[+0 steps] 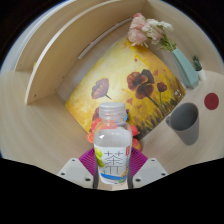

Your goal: Pour water

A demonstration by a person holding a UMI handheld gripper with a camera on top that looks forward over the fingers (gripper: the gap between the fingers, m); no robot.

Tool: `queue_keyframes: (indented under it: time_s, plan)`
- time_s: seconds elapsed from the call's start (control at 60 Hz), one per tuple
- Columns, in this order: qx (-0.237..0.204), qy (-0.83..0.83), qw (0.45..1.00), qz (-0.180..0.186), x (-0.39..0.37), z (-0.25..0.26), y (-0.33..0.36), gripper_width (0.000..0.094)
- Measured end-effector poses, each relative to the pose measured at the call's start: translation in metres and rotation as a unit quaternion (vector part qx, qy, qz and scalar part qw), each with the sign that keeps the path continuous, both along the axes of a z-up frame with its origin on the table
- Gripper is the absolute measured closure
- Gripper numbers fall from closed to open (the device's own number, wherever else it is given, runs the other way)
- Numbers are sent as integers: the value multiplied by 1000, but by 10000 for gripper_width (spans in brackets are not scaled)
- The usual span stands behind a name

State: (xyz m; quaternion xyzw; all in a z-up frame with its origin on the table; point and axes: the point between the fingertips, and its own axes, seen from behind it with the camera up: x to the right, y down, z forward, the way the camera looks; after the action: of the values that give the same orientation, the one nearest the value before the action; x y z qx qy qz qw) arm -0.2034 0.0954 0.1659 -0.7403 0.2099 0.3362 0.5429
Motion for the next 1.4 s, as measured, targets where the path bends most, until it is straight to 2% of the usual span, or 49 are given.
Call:
queue_keyframes:
  time_s: [0.15, 0.3, 0.567, 0.717, 0.867, 0.95, 1.033, 1.133, 1.167, 1.217, 1.35, 1.4]
  plan:
    - [-39, 205, 977, -32, 36, 11, 19, 543]
    - [-71, 385, 919, -55, 56, 15, 28, 541]
    - [-76, 586, 801, -102, 90, 27, 37, 541]
    - [-94, 646, 751, -98, 98, 32, 37, 541]
    - [-116, 650, 746, -90, 94, 24, 38, 540]
    - [-117, 625, 768, -82, 91, 24, 36, 541]
    - [-96, 551, 827, -63, 90, 38, 32, 540]
    - [-55, 369, 927, -19, 91, 63, 26, 540]
    - [-53, 295, 954, -6, 96, 71, 24, 539]
    - [-27, 187, 982, 8, 107, 86, 24, 525]
    - [53, -72, 996, 17, 151, 125, 23, 524]
    - [84, -156, 984, 3, 172, 133, 23, 524]
